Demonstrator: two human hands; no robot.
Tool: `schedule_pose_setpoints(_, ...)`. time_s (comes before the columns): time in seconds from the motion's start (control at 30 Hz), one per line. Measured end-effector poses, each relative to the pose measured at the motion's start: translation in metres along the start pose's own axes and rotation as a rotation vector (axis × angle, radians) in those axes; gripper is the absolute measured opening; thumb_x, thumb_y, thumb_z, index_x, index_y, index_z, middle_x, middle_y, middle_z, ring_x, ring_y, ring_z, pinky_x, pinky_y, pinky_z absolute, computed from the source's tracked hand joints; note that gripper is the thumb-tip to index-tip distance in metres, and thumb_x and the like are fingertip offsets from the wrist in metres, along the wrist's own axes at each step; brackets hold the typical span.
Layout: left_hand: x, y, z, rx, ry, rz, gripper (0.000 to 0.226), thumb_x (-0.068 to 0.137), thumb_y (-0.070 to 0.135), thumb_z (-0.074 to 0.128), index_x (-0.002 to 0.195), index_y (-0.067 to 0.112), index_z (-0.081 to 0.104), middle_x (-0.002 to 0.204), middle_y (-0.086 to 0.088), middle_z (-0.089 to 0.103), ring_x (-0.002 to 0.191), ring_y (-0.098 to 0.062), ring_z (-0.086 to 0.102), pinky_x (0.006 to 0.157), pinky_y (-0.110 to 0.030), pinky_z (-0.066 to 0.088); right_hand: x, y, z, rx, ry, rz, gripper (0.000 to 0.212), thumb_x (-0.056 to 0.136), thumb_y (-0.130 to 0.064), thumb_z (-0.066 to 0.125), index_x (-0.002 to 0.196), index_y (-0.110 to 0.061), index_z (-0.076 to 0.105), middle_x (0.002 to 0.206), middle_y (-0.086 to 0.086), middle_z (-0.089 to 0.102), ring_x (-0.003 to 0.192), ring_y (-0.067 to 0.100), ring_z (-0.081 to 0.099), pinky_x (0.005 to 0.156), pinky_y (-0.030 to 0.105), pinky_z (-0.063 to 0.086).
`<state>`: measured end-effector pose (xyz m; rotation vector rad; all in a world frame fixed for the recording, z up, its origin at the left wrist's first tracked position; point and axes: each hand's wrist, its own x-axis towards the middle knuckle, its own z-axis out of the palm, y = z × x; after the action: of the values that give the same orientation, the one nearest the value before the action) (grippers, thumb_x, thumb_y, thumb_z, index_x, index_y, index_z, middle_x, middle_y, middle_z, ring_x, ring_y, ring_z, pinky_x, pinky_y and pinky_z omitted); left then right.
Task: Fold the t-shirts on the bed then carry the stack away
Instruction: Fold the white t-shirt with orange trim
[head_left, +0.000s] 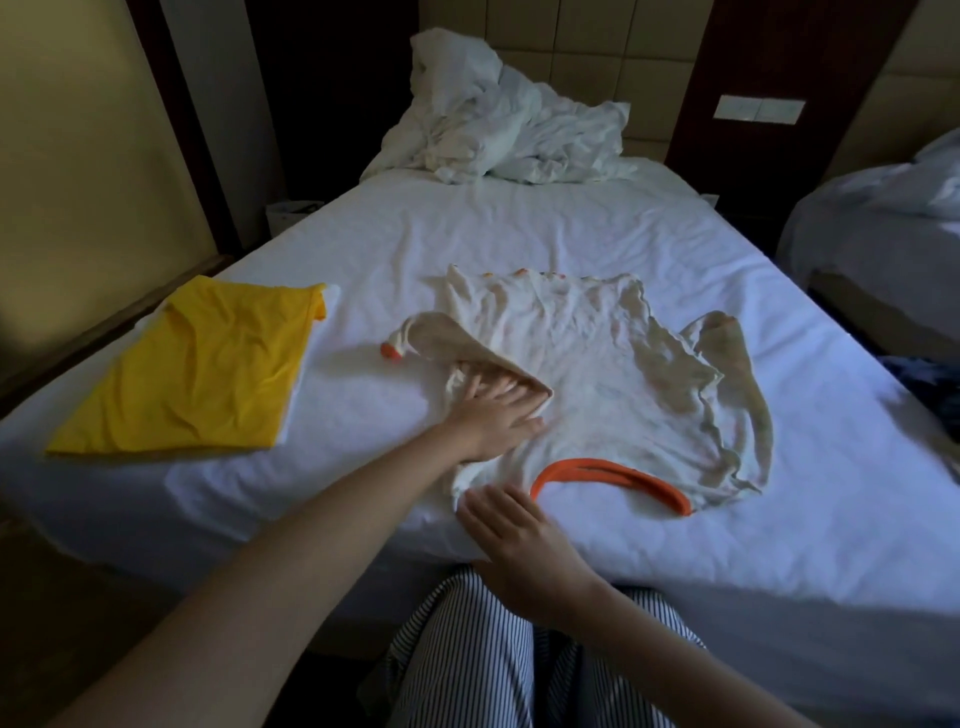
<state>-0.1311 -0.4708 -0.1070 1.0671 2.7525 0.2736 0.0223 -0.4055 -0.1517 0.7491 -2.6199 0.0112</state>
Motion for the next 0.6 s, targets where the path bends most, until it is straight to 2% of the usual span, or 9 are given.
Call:
schedule_pose_setpoints(0.1, 0.002, -0.016, 0.005, 0.081, 0.032, 0.1, 0.053, 0.1, 0.049, 0.019, 0.15, 0.032, 0.015, 0.159, 0.008, 0.008, 0.146, -0.012, -0.001, 0.115, -0.044, -0.008, 0.005, 0.014, -0.015, 0.116, 0.127, -0.034, 0.037, 0.077, -0.03, 0.051, 0.105, -0.014, 0.069, 0.105, 0.001, 0.069, 0.098, 0.02, 0.061, 0.089, 0.031, 0.043)
schedule_pose_setpoints(0.17, -0.009, -0.024, 0.005, -0.023, 0.244, 0.255, 0.056, 0.095, 0.048, 0.025, 0.14, 0.021, 0.044, 0.149, -0.001, 0.038, 0.141, -0.017, 0.029, 0.115, -0.044, 0.018, 0.012, 0.029, -0.022, 0.181, 0.226, 0.02, 0.029, 0.08, -0.024, 0.05, 0.098, -0.014, 0.07, 0.099, 0.0, 0.069, 0.092, 0.023, 0.063, 0.084, 0.031, 0.041)
schedule_pose_setpoints(0.23, -0.021, -0.036, 0.002, -0.299, 0.504, 0.283, 0.049, 0.089, 0.038, 0.037, 0.108, 0.006, 0.07, 0.112, -0.013, 0.068, 0.109, -0.027, 0.062, 0.094, -0.042, 0.047, 0.02, 0.043, -0.021, 0.147, 0.232, 0.126, 0.031, 0.083, -0.028, 0.049, 0.102, -0.016, 0.07, 0.104, 0.001, 0.07, 0.096, 0.025, 0.064, 0.087, 0.032, 0.041)
schedule_pose_setpoints(0.3, -0.029, -0.051, -0.001, -0.4, 0.808, 0.118, 0.039, 0.083, 0.032, 0.044, 0.093, 0.003, 0.067, 0.089, -0.014, 0.067, 0.086, -0.031, 0.064, 0.077, -0.041, 0.051, 0.031, 0.052, -0.019, 0.097, 0.159, 0.232, 0.037, 0.085, -0.036, 0.045, 0.107, -0.019, 0.069, 0.11, 0.001, 0.068, 0.104, 0.028, 0.063, 0.091, 0.035, 0.045)
schedule_pose_setpoints(0.37, -0.029, -0.062, -0.008, -0.343, 1.069, -0.156, 0.041, 0.076, 0.027, 0.049, 0.106, 0.001, 0.059, 0.1, -0.019, 0.06, 0.093, -0.037, 0.057, 0.081, -0.045, 0.049, 0.046, 0.056, -0.022, 0.115, 0.07, 0.309, 0.046, 0.087, -0.044, 0.036, 0.114, -0.022, 0.066, 0.121, 0.002, 0.064, 0.116, 0.031, 0.057, 0.098, 0.043, 0.042)
schedule_pose_setpoints(0.43, -0.024, -0.072, -0.016, -0.395, 0.995, -0.48, 0.066, 0.073, 0.024, 0.062, 0.134, 0.009, 0.041, 0.132, -0.02, 0.041, 0.117, -0.039, 0.041, 0.093, -0.048, 0.04, 0.06, 0.059, -0.025, 0.174, -0.069, 0.391, 0.065, 0.085, -0.056, 0.015, 0.132, -0.03, 0.052, 0.145, -0.001, 0.043, 0.138, 0.028, 0.032, 0.113, 0.04, 0.017)
schedule_pose_setpoints(0.5, -0.018, -0.086, -0.02, -0.431, 0.792, -0.606, 0.081, 0.075, 0.025, 0.071, 0.144, 0.024, 0.028, 0.147, -0.016, 0.021, 0.127, -0.037, 0.029, 0.097, -0.049, 0.036, 0.066, 0.062, -0.022, 0.245, -0.222, 0.444, 0.082, 0.074, -0.065, -0.005, 0.143, -0.04, 0.031, 0.157, -0.008, 0.013, 0.146, 0.023, 0.0, 0.113, 0.038, -0.008)
schedule_pose_setpoints(0.53, -0.014, -0.095, -0.023, -0.414, 0.728, -0.601, 0.075, 0.079, 0.024, 0.069, 0.144, 0.026, 0.031, 0.148, -0.016, 0.021, 0.127, -0.038, 0.03, 0.098, -0.049, 0.036, 0.066, 0.063, -0.019, 0.244, -0.277, 0.436, 0.084, 0.07, -0.066, -0.008, 0.144, -0.043, 0.025, 0.158, -0.009, 0.005, 0.145, 0.024, -0.007, 0.113, 0.039, -0.012)
schedule_pose_setpoints(0.6, -0.007, -0.112, -0.026, -0.367, 0.644, -0.534, 0.05, 0.085, 0.016, 0.061, 0.133, 0.019, 0.05, 0.14, -0.016, 0.036, 0.121, -0.04, 0.042, 0.098, -0.044, 0.039, 0.064, 0.064, -0.014, 0.228, -0.363, 0.393, 0.086, 0.066, -0.068, -0.009, 0.144, -0.046, 0.02, 0.158, -0.007, 0.001, 0.144, 0.029, -0.011, 0.112, 0.044, -0.012)
